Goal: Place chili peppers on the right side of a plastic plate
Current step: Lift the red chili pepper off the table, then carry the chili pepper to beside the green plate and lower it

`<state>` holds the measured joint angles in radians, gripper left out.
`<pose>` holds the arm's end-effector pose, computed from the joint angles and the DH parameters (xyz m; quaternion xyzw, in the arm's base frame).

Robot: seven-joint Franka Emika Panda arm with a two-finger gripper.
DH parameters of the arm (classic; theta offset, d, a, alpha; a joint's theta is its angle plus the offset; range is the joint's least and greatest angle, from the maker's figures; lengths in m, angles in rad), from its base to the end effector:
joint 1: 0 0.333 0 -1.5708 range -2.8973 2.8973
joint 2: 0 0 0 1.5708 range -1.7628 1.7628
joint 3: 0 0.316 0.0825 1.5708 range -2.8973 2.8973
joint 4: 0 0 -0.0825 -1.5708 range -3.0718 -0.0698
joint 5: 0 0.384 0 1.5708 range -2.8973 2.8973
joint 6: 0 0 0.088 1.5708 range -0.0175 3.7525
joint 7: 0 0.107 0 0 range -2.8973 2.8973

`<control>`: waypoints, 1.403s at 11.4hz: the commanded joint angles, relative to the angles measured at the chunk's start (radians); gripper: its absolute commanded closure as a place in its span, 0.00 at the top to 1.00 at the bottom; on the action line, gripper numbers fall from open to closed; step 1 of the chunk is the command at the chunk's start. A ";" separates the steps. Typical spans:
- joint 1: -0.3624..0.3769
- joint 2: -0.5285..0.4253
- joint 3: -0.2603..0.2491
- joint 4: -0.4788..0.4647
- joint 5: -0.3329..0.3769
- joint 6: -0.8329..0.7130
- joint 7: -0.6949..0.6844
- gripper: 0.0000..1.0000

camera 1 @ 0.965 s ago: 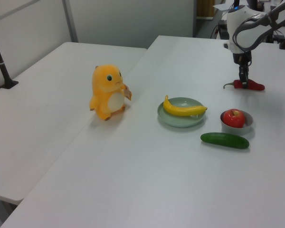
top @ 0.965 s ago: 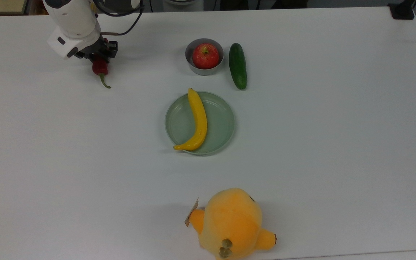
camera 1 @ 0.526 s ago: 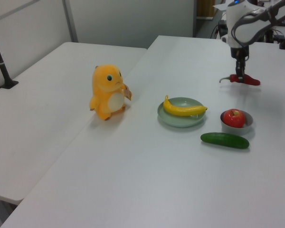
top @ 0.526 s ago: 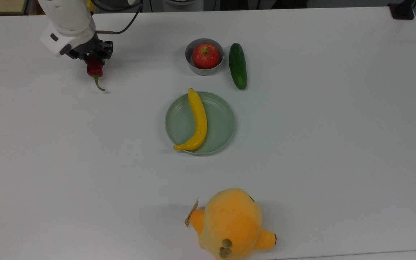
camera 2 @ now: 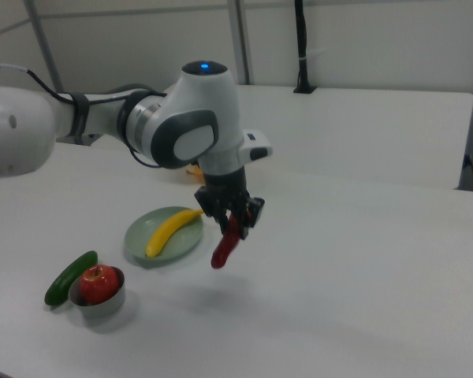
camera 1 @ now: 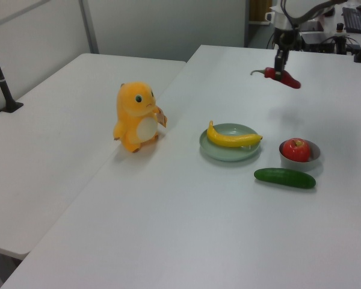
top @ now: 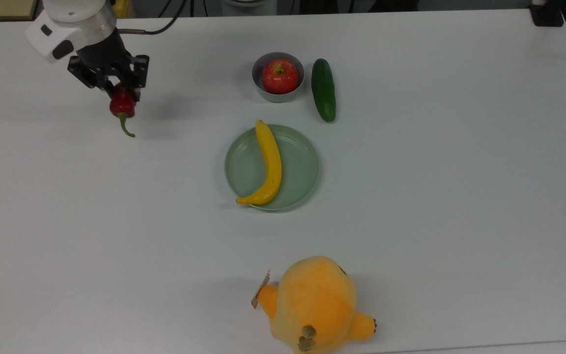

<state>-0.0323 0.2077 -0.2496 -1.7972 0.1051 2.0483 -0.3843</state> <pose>0.6004 -0.1589 0.4392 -0.9989 -0.0314 -0.0311 0.0124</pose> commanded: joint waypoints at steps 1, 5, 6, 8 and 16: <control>0.009 0.114 0.064 0.160 0.053 -0.028 0.027 0.02; 0.008 0.261 0.151 0.249 0.058 0.015 0.088 0.02; 0.008 0.286 0.170 0.249 0.058 0.026 0.090 0.02; 0.006 0.315 0.190 0.248 0.058 0.065 0.090 0.02; 0.009 0.331 0.197 0.243 0.048 0.115 0.088 1.00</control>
<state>-0.0223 0.5400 -0.0568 -1.5670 0.1473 2.1507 -0.3056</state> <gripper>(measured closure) 0.264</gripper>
